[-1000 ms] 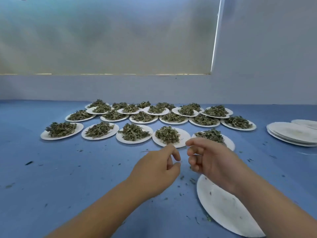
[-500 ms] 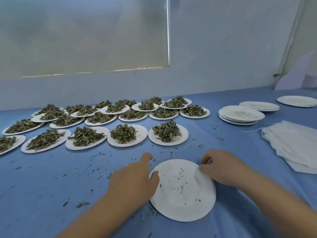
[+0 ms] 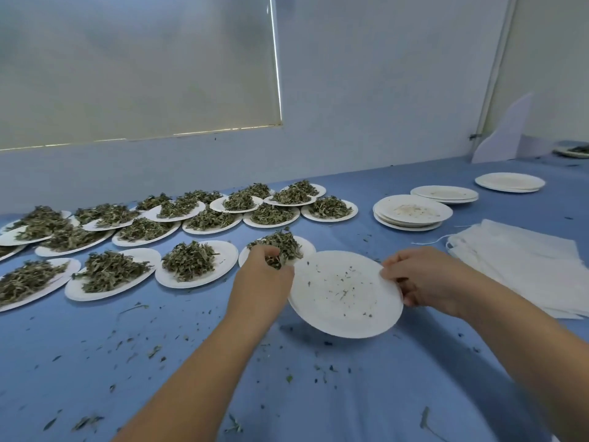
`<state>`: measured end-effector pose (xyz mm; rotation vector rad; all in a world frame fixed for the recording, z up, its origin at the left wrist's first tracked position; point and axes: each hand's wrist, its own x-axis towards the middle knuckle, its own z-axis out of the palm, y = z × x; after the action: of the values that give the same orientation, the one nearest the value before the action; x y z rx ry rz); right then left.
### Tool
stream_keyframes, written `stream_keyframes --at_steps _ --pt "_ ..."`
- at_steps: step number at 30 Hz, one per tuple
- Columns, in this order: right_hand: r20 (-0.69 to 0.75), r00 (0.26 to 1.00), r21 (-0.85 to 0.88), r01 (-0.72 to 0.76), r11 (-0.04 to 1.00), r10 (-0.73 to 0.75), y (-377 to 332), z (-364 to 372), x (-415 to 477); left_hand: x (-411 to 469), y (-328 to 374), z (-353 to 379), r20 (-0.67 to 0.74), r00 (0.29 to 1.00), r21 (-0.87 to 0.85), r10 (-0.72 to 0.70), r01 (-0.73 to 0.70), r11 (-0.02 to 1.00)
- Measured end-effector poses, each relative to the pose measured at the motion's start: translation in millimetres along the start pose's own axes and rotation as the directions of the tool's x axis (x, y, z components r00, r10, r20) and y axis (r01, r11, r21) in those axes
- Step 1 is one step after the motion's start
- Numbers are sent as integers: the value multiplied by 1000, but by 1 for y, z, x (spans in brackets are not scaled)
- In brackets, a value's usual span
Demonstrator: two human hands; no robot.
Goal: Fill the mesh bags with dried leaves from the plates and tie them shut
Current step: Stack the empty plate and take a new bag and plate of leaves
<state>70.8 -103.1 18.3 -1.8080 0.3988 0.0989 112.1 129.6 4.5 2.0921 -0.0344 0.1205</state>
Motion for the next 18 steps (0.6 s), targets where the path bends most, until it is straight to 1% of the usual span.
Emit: stream_keyframes --at_steps 4,6,8,10,13,16,18 --pt "-48 999 203 1 979 9 0 -25 16 23 12 21 -74 997 -208 -9 -7 978" --pt "-100 995 287 24 958 5 -2 -38 26 27 7 28 -70 997 -295 -38 16 955" --pt "-149 989 388 48 920 11 -9 -50 39 28 0 32 -47 997 -340 -68 49 939" --pt "-210 978 494 88 865 21 -19 -61 55 29 -7 33 -53 998 -304 -26 8 953" --pt "-320 947 612 182 770 30 -32 -72 87 32 -14 32 -56 997 -180 53 -62 982" --pt "-400 915 678 254 689 56 -32 -77 118 36 -18 34 -71 996 -171 54 -66 983" --pt "-429 899 710 276 648 87 -27 -79 135 39 -18 36 -76 995 -163 67 -78 984"
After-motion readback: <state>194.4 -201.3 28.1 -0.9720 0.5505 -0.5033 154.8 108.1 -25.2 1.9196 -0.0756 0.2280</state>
